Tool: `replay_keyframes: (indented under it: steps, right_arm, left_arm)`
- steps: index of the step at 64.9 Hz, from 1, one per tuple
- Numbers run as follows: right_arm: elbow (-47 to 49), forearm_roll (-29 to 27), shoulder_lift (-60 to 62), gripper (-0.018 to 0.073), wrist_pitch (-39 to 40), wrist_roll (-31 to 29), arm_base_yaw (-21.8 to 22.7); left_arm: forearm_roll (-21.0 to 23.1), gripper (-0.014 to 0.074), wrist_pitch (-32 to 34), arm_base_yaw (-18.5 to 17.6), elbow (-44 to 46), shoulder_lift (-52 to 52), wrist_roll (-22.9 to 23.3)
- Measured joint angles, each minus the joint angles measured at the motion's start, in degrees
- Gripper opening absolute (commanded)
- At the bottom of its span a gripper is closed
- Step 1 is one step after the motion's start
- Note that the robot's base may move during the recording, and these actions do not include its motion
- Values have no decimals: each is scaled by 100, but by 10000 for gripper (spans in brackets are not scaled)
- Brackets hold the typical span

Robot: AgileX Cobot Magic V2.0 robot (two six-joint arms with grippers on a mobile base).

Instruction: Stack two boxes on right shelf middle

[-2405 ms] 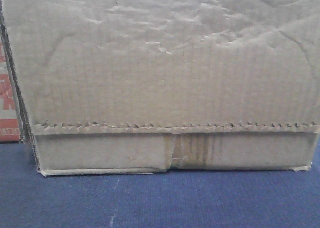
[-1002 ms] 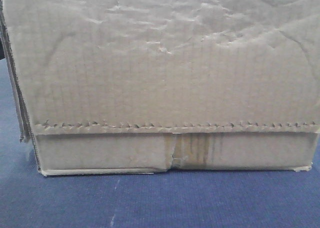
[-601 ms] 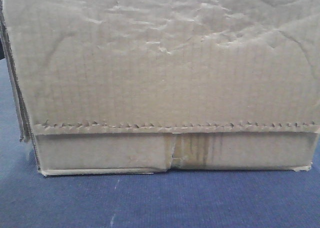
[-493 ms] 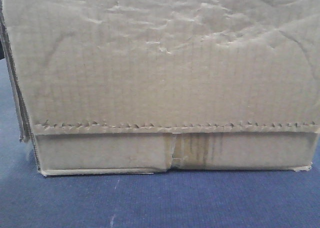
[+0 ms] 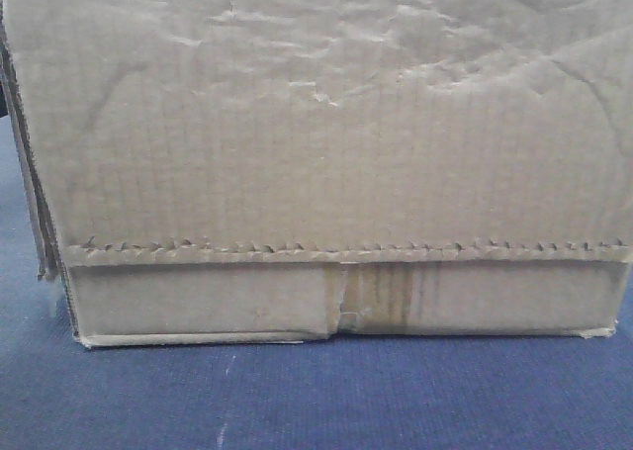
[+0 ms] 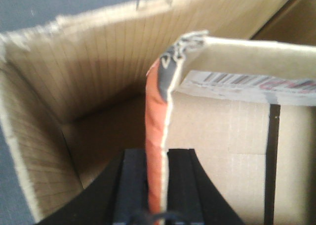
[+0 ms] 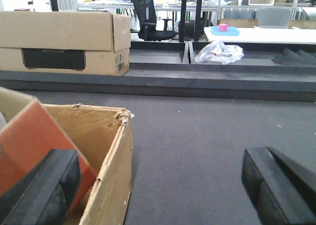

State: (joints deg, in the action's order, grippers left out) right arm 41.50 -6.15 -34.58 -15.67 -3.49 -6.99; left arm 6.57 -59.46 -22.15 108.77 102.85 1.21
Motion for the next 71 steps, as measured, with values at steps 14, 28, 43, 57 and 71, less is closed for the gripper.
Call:
replay_keyframes:
  steps: [14,28,43,57,71]
  right_arm:
    - [0,-11,0,570,-24,0,0]
    - [0,-21,0,570,-33,0,0]
    - [13,-21,0,570,-161,0,0]
    - [627,-21,-202,570,-976,0,0]
    - [1792,-21,-1015,570,-1975,0,-472]
  left_arm:
    - [-12,80,-21,0,0,66,11]
    - [20,531,25,0,10,55,31]
    - [20,599,133,0,10,-303,31]
    - [-47,599,65,22,21,-982,31]
    - [-341,599,-661,526,21,-1488,31]
